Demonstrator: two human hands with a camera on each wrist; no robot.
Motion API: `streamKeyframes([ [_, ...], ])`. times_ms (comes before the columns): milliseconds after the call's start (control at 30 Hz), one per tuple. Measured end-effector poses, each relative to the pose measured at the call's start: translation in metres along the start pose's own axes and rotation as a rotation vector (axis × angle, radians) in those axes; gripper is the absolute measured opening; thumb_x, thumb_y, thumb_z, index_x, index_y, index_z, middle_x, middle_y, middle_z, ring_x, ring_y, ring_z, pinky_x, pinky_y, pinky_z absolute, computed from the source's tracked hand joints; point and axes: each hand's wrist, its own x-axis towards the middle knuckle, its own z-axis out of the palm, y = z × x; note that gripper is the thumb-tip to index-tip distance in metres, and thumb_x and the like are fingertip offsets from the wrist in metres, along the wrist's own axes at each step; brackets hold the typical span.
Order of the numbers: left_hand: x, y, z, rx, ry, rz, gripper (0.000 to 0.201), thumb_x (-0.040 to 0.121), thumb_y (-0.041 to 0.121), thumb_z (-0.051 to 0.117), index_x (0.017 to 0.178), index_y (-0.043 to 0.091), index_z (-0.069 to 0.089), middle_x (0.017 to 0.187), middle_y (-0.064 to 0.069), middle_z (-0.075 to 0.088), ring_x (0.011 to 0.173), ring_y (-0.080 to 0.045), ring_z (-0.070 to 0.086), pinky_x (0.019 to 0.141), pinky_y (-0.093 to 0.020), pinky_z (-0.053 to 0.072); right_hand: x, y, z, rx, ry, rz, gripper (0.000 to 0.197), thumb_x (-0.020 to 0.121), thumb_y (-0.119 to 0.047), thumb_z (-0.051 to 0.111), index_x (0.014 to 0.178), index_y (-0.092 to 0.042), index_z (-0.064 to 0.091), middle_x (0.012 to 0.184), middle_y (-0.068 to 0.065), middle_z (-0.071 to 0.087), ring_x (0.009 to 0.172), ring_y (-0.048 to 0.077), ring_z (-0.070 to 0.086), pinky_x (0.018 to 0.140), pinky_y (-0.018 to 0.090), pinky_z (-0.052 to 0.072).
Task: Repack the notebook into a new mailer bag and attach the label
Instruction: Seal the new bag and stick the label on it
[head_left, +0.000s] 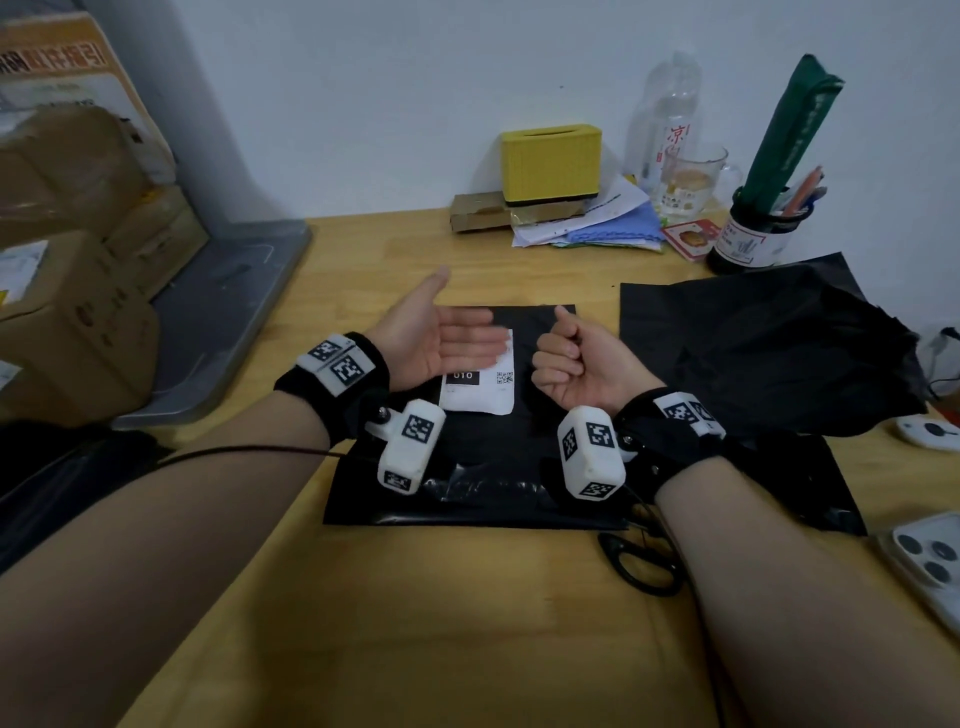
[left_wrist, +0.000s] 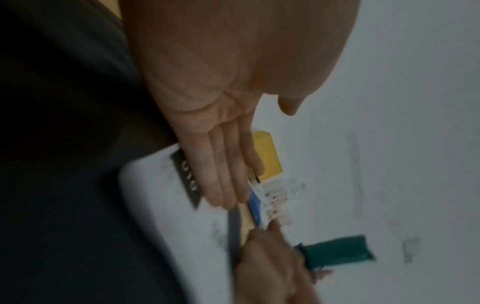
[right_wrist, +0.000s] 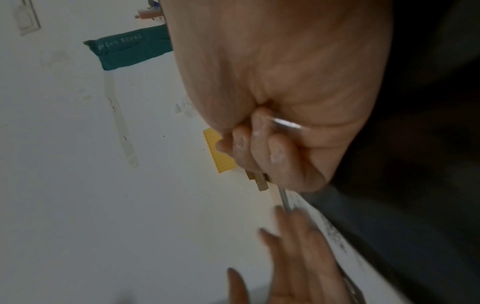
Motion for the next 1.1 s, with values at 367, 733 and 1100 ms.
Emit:
streamKeyframes([
  [367,-0.029,-0.006,-0.001,0.300,0.045,-0.118,0.075,0.099,0.060,0.039,0.118,-0.011,0.058,0.106,-0.026,0.073,0.100,-0.031,0.073,0.082,-0.033,0.061,-0.001,0.000,0.002,-0.024,0.005,0.006,0.062,0.106,-0.039,0.039,0.048,-0.019,0.047,0.043,-0.006,0.030,0.034,0.009,0.025,0.040,0.023,0.023],
  [733,-0.044,-0.005,0.001,0.564,0.082,-0.237,0.066,0.100,0.056,0.044,0.108,-0.007,0.062,0.096,-0.022,0.075,0.084,-0.028,0.076,0.075,-0.035,0.063,-0.002,-0.001,0.002,-0.031,0.012,0.003,0.061,0.107,-0.039,0.039,0.050,-0.020,0.048,0.044,-0.006,0.030,0.035,0.009,0.025,0.039,0.023,0.025],
  [1100,-0.025,0.017,0.017,0.640,0.068,-0.267,0.056,0.101,0.055,0.042,0.102,0.003,0.065,0.083,-0.011,0.077,0.062,-0.017,0.068,0.055,-0.023,0.055,-0.001,0.000,0.001,-0.040,0.004,0.013,0.058,0.106,-0.039,0.042,0.052,-0.020,0.048,0.044,-0.006,0.029,0.036,0.009,0.024,0.040,0.023,0.023],
])
